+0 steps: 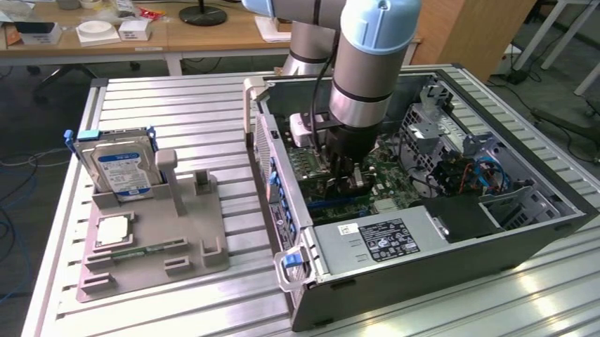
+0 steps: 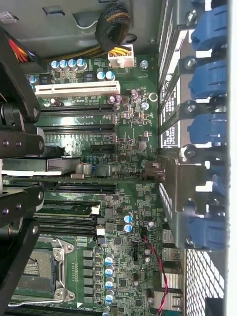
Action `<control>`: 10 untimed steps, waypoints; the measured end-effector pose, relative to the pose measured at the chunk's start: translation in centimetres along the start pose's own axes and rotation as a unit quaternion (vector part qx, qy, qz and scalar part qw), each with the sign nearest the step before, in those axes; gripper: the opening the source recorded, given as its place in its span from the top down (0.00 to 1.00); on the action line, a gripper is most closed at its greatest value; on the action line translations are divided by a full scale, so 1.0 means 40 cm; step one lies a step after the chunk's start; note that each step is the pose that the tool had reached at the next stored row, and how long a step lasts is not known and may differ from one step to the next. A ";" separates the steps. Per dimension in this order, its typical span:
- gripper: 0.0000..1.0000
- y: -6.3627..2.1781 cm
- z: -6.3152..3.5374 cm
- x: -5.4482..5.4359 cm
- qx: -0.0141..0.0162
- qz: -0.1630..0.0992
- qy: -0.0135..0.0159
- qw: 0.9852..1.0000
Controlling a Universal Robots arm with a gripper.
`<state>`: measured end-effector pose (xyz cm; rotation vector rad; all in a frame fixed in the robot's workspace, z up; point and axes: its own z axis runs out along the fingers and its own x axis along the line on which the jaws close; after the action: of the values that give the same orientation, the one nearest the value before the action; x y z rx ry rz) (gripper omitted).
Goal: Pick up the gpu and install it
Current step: 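Insert the gpu into the slot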
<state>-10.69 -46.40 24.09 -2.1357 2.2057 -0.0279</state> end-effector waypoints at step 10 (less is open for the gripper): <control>0.73 0.008 0.006 0.001 0.000 0.000 0.000 1.000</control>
<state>-10.98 -46.41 23.84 -2.1361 2.2059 -0.0280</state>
